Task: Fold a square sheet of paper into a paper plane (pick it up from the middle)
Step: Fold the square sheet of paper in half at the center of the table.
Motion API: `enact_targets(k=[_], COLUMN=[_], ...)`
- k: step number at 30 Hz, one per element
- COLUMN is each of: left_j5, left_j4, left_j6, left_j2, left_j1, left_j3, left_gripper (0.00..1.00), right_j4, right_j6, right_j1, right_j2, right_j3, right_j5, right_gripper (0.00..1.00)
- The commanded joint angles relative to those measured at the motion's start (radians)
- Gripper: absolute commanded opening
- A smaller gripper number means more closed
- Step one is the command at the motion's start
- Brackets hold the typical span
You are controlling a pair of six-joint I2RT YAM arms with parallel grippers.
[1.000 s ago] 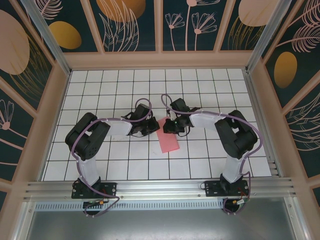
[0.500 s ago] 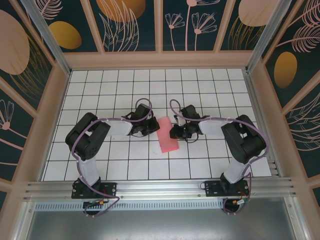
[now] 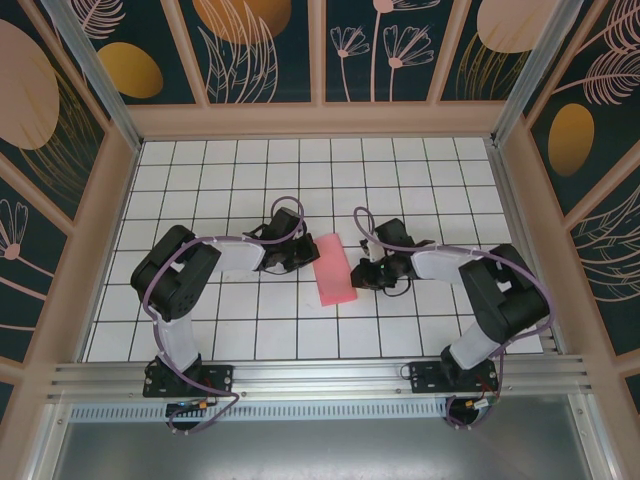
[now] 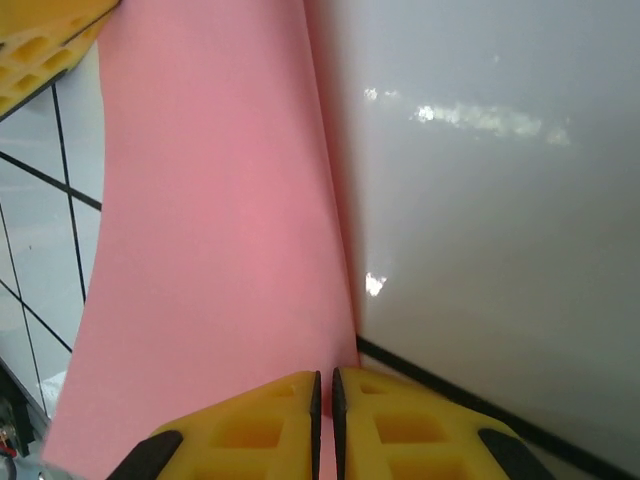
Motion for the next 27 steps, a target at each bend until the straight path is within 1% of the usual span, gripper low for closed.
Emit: enact_targets(k=[1, 8, 13, 17, 27], left_j5=[-0.141, -0.138, -0.14, -0.144, -0.147], left_j4=[-0.184, -0.183, -0.185, -0.183, -0.179], left_j6=[0.014, 0.023, 0.021, 0.014, 0.009], left_j2=[0.117, 0.115, 0.12, 0.124, 0.13], left_j1=[0.0, 0.0, 0.0, -0.001, -0.001], left_j3=[-0.066, -0.063, -0.064, -0.066, -0.067], left_gripper=[0.08, 0.07, 0.07, 0.07, 0.06], right_j4=[-0.046, -0.009, 0.007, 0.005, -0.016], right_j6=[0.01, 0.025, 0.039, 0.052, 0.143], right_j1=[-0.005, 0.017, 0.031, 0.031, 0.031], right_j2=[-0.042, 0.057, 0.092, 0.069, -0.065], right_j3=[0.039, 0.108, 0.079, 0.01, -0.179], right_j5=[-0.045, -0.068, -0.067, -0.059, -0.04], right_gripper=[0.16, 0.16, 0.15, 0.14, 0.15])
